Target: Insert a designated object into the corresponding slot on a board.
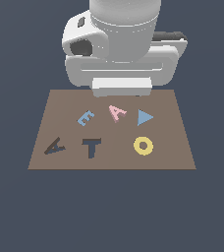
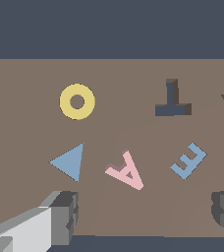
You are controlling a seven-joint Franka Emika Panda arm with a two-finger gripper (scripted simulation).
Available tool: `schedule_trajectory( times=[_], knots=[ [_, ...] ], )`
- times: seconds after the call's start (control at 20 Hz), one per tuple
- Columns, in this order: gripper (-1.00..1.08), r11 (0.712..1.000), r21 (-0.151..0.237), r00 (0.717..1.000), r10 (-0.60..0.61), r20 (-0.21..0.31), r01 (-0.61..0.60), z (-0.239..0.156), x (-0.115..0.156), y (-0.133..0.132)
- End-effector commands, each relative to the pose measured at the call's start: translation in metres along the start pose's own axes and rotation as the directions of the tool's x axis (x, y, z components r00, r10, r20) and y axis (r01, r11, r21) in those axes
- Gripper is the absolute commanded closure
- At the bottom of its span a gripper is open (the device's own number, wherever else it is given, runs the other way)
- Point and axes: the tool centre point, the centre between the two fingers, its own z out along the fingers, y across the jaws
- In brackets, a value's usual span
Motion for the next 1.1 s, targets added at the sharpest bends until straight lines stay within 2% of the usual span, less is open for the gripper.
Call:
schedule_trajectory(
  times=[0.0, 0.35, 0.65, 0.85, 1.05],
  knots=[
    [-0.92, 1.000, 0.000, 1.000, 0.000, 0.000, 0.000, 0.000, 0.000, 0.000],
    [-0.92, 0.999, 0.000, 0.999, -0.036, 0.000, 0.036, 0.005, -0.001, 0.000],
    [-0.92, 0.992, -0.002, 0.992, -0.123, -0.001, 0.123, 0.019, -0.005, -0.001],
    [-0.92, 0.978, -0.003, 0.978, -0.209, -0.001, 0.209, 0.032, -0.009, -0.001],
    [-0.92, 0.948, -0.005, 0.948, -0.318, -0.002, 0.318, 0.050, -0.013, -0.001]
  ],
)
